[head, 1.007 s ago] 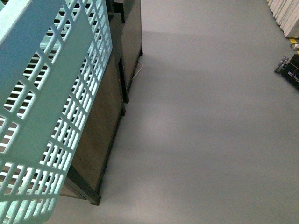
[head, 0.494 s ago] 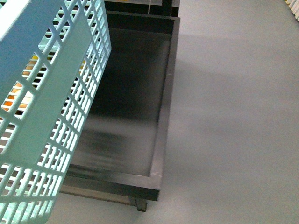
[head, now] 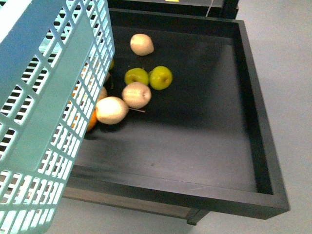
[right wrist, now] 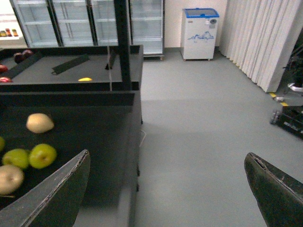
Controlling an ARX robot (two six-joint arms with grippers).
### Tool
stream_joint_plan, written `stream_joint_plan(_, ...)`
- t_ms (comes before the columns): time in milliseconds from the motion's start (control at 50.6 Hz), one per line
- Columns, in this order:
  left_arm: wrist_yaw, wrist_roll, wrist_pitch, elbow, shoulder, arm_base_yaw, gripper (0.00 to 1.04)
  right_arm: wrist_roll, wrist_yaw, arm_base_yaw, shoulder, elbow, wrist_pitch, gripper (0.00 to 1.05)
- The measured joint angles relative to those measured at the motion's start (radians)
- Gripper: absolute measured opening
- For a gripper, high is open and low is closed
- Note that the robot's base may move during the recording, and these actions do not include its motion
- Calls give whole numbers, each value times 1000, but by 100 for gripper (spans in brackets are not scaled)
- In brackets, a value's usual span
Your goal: Pick mango and avocado into basket
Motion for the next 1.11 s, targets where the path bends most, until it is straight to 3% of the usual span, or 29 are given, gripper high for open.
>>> stream_joint_plan(1106,1,0,0,0,0,0,5,0,3,0,-1,0,0,96)
